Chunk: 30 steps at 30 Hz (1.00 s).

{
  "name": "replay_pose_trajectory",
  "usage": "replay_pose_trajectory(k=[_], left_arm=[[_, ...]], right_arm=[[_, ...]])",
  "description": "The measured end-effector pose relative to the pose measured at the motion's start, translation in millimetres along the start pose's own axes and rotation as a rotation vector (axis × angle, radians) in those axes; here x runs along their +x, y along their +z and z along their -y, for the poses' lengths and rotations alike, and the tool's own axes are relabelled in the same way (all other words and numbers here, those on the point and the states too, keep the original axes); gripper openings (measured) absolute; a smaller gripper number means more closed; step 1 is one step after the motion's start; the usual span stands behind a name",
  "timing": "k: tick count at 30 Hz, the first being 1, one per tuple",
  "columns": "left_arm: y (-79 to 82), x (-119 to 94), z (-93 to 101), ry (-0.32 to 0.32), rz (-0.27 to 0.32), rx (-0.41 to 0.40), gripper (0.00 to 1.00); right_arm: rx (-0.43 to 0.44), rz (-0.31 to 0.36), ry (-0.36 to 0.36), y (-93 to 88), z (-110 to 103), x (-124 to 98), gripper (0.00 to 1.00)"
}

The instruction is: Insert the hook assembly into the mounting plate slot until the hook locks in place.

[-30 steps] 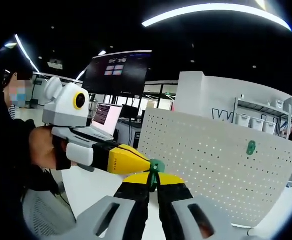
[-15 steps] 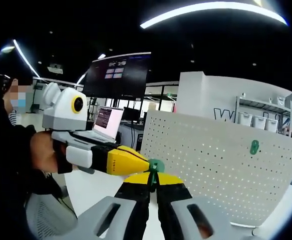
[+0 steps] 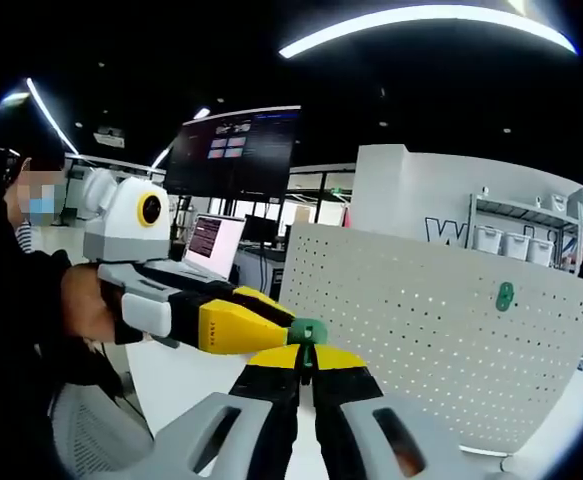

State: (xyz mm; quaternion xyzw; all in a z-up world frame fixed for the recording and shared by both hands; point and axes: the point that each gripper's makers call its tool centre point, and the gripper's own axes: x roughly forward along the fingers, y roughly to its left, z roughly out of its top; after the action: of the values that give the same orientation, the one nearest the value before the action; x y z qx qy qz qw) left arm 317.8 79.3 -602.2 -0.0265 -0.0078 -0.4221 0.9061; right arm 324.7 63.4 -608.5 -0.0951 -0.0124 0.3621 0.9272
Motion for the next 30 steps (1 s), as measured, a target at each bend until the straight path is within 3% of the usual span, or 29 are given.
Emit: replay_pose_trajectory(k=[3,12,22,30], left_arm=[[-6.3,-2.7,3.2,0.0,-0.031,0.046,0.22],[-15.7,-9.5,2.6,0.026,-0.059,0.08,0.31],[-30.5,-24.0,-19.3,0.145,-0.113,0.181,0.38],[-46.6,-40.6,-34.6,0.241,-0.145,0.22,0.39]], right_arm=[[0.001,0.002,-0.007,0.9,3.1,-0.5,0.01],[0.003,0.0,-0.026,-0.4,12.9,-1.5,0.01],[0.004,-0.005,-0.068,-4.9,35.7,-2.4,0.01],[-0.008,-0.004,-0.158,-3.1,77.2,-7.9,0.01]])
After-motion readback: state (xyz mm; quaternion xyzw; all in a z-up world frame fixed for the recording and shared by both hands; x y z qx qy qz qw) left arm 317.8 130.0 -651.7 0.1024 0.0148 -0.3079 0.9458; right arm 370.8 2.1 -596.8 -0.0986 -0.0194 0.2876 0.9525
